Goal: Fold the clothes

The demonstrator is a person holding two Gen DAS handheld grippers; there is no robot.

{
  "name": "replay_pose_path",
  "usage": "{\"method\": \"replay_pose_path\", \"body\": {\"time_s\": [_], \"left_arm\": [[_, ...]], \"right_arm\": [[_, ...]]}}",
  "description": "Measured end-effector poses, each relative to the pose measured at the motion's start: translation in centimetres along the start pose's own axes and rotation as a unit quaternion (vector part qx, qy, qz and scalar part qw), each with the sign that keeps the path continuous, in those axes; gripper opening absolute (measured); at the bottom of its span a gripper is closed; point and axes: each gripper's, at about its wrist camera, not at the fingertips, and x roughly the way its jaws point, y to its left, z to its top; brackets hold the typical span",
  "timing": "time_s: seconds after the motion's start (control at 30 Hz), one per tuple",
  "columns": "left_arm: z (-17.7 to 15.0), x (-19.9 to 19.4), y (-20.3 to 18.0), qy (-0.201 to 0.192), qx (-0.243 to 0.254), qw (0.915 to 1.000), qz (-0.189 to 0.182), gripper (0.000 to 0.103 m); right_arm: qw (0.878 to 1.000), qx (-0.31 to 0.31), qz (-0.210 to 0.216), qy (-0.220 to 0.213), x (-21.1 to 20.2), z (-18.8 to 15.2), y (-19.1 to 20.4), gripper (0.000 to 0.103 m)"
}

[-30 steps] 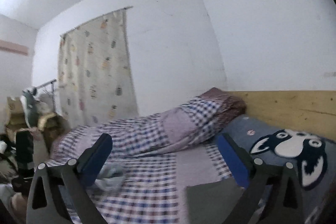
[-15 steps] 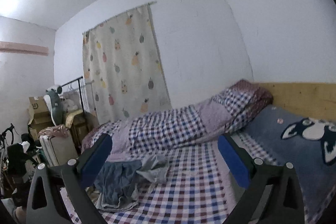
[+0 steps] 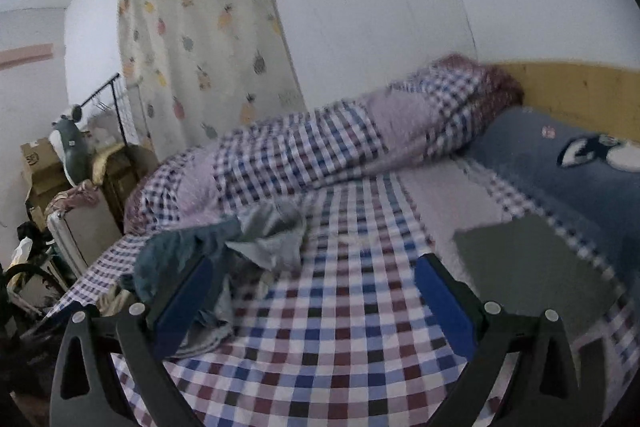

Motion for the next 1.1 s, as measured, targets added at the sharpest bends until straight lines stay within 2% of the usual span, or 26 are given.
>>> {"method": "replay_pose_path", "body": {"time_s": [0.23, 0.3, 0.4, 0.5, 0.7, 0.83, 1.1], "left_arm": [[-3.5, 10.3, -0.7, 0.067, 0.010, 0.9976, 0.018, 0.102], [-4.6, 12.9, -0.7, 0.080, 0.010, 0.9964, 0.024, 0.102], [-6.2, 15.7, -0.6, 0.101, 0.013, 0.9943, 0.031, 0.102], [-7.8, 17.8, -0.6, 0.125, 0.014, 0.9914, 0.035, 0.102], [-10.0, 20.1, -0.3, 0.169, 0.020, 0.9841, 0.053, 0.102], [-10.3, 20.5, 0.2, 0.188, 0.012, 0.9805, 0.057, 0.102], [-11.2, 21.3, -0.6, 0.204, 0.048, 0.9750, 0.074, 0.102]], "right_arm": [[0.997, 0.011, -0.038, 0.060, 9.2, -4.7, -2.2, 0.103], [0.996, 0.009, -0.036, 0.078, 11.5, -6.0, -2.8, 0.103], [0.994, 0.010, -0.037, 0.107, 14.1, -8.1, -3.9, 0.103], [0.987, 0.022, -0.037, 0.154, 16.1, -10.3, -4.9, 0.103], [0.975, 0.035, -0.023, 0.217, 18.8, -13.8, -5.8, 0.103], [0.970, 0.017, -0.014, 0.242, 20.2, -15.2, -5.3, 0.103], [0.961, -0.029, -0.030, 0.273, 21.4, -16.5, -3.8, 0.103]]}}
